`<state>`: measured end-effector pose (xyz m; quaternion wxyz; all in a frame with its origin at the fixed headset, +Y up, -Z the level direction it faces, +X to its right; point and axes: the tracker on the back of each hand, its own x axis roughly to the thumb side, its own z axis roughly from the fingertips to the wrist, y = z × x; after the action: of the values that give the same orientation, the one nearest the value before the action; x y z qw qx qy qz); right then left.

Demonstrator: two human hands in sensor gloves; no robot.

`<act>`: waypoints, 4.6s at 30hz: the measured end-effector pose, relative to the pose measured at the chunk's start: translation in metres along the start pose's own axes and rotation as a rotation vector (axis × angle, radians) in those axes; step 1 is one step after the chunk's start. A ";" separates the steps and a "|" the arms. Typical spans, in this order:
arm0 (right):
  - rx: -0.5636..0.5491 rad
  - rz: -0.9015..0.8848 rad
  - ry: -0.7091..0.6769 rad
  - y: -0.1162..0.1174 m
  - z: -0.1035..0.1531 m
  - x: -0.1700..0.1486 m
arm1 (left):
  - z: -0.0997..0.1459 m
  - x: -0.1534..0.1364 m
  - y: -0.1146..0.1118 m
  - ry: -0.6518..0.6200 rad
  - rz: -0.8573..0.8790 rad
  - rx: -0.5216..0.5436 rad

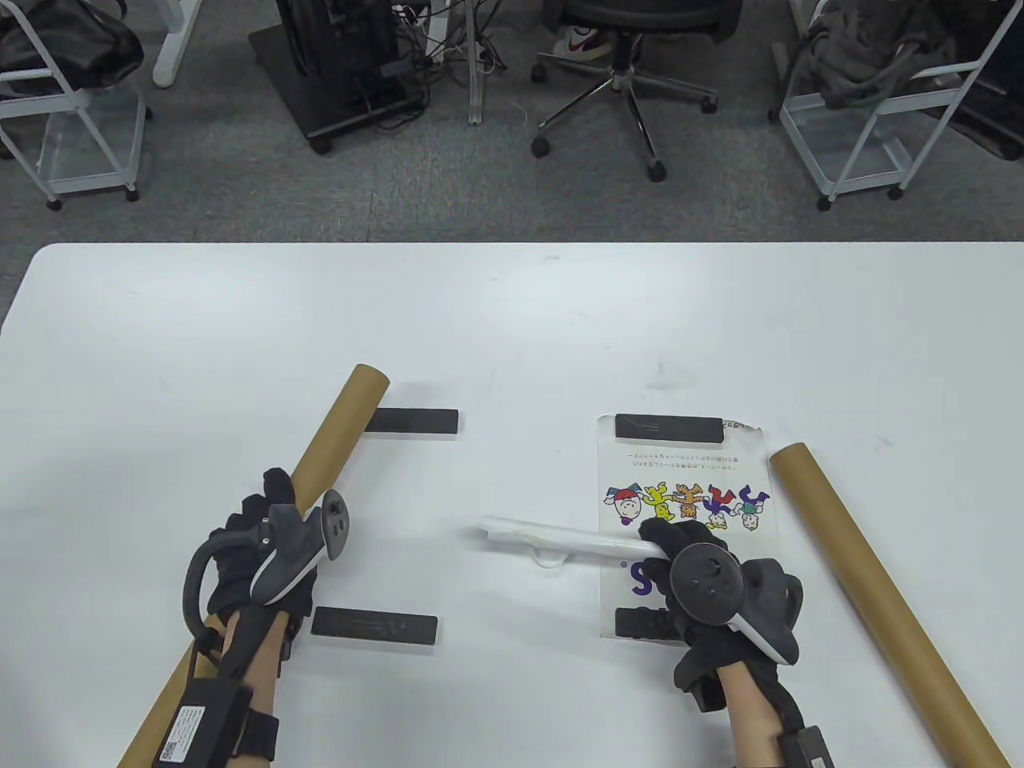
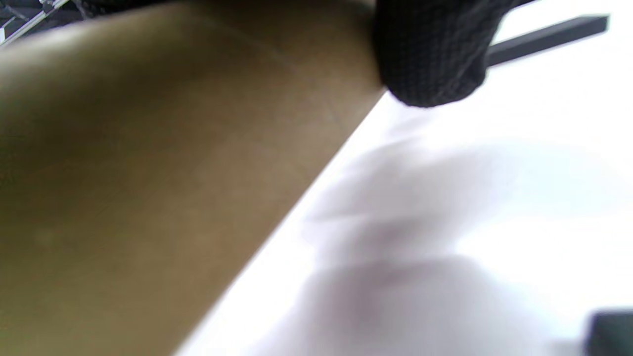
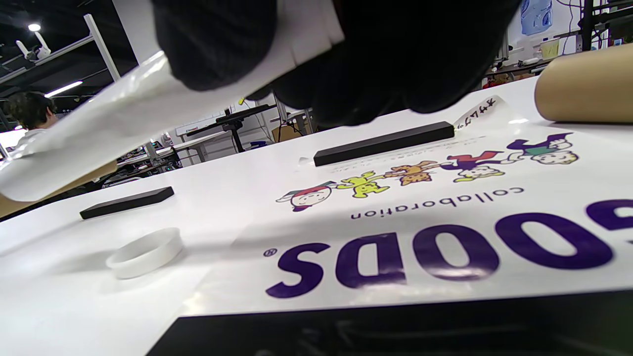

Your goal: Roll up posters and store in mailing tubes

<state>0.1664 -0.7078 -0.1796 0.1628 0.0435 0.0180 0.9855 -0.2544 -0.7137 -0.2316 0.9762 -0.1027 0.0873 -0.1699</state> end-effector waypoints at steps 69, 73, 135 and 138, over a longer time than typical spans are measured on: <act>-0.089 -0.126 0.054 -0.015 0.008 -0.032 | 0.051 0.033 0.028 -0.332 -0.111 0.344; -0.088 -0.111 0.007 -0.012 0.008 -0.018 | 0.056 0.040 0.033 -0.353 -0.105 0.361; 0.258 0.010 0.021 0.053 -0.058 0.100 | 0.033 0.016 0.025 -0.245 -0.057 0.199; 0.310 0.154 0.003 0.068 -0.062 0.105 | 0.033 0.013 0.024 -0.242 -0.052 0.188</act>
<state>0.0396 -0.7398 -0.2294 0.0781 0.0677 0.1665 0.9806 -0.2278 -0.6907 -0.2069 0.9801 -0.0329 -0.0498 -0.1891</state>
